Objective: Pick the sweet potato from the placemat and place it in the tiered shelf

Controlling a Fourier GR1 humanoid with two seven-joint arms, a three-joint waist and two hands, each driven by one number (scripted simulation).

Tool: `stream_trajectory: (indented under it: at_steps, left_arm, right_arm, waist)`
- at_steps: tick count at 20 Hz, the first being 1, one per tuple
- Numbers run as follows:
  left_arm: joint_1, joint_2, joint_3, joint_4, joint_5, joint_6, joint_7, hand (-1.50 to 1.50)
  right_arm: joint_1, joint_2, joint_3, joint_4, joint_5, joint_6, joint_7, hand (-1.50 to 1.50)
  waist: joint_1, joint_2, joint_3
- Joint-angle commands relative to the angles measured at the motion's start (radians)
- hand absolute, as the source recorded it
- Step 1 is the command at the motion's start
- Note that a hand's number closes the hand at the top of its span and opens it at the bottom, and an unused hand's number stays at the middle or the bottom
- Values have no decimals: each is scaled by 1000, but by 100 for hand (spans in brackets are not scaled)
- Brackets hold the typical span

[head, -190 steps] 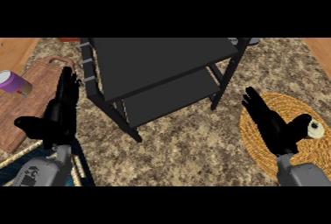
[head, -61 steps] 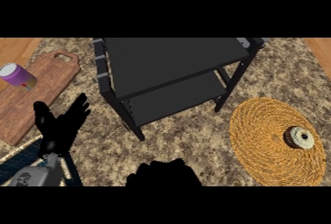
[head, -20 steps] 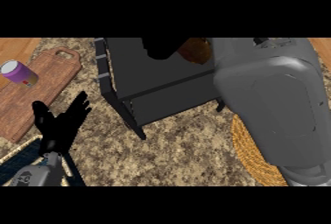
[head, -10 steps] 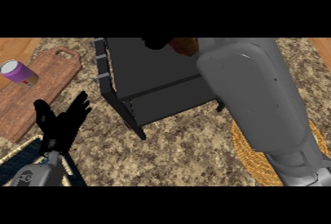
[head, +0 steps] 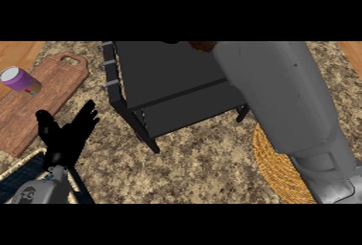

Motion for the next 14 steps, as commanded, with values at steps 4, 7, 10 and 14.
stream_trajectory:
  at_steps: [4,7,10,14]
  left_arm:
    - [44,40,43,78,17,-46,-16,0]
    - [29,-6,13,86,-16,0,-8,0]
    - [72,10,13,30,-6,-15,0,0]
    - [59,17,24,47,-1,-24,9,0]
  right_arm:
    - [-31,38,-154,15,-65,-123,62,-150]
    - [38,60,-175,-19,-88,-168,45,-150]
    - [31,80,-251,-40,-154,-210,51,-150]
    - [-25,99,-307,-57,-221,-235,109,-150]
  waist:
    - [2,8,-15]
    - [-7,8,-14]
    - [3,6,-14]
    - [0,5,-14]
